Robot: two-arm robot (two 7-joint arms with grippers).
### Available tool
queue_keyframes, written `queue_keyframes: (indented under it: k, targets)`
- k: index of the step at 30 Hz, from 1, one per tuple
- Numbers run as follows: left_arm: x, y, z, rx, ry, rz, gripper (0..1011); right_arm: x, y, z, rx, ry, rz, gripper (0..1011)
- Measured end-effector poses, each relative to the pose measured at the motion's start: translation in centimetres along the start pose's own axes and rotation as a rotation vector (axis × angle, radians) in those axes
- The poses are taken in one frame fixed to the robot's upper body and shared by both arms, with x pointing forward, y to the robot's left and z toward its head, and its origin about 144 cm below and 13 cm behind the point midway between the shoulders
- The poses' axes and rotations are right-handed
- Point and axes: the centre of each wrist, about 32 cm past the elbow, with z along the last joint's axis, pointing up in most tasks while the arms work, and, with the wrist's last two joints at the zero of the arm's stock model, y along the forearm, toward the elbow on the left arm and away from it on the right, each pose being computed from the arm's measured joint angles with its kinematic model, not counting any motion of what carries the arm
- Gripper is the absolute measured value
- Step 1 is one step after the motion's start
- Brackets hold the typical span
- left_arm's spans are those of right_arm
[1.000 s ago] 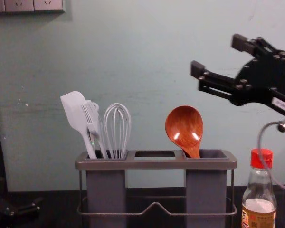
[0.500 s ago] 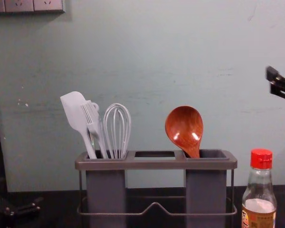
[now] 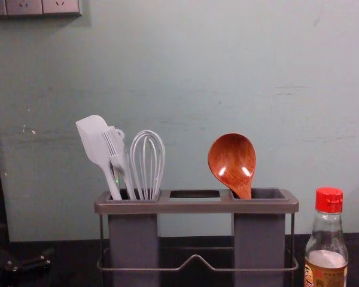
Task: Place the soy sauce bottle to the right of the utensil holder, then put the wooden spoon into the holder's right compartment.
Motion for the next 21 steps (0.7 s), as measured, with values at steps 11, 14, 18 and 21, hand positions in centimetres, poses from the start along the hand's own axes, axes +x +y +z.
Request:
queue_keyframes:
  k: [11, 14, 18, 21]
  targets:
    - [0.0, 0.0, 0.0, 0.0, 0.0, 0.0, 1005, -0.9, -1.2, -2.6, -0.21, 0.089, 0.127, 1002]
    - [0.0, 0.0, 0.0, 0.0, 0.0, 0.0, 1005, -1.3, -1.4, -3.2, -0.248, 0.103, 0.161, 1002]
    - [0.0, 0.0, 0.0, 0.0, 0.0, 0.0, 1005, -1.5, -1.4, -3.3, -0.263, 0.104, 0.163, 1003]
    - [0.0, 0.0, 0.0, 0.0, 0.0, 0.0, 1005, -1.5, -1.4, -3.3, -0.263, 0.101, 0.149, 1003]
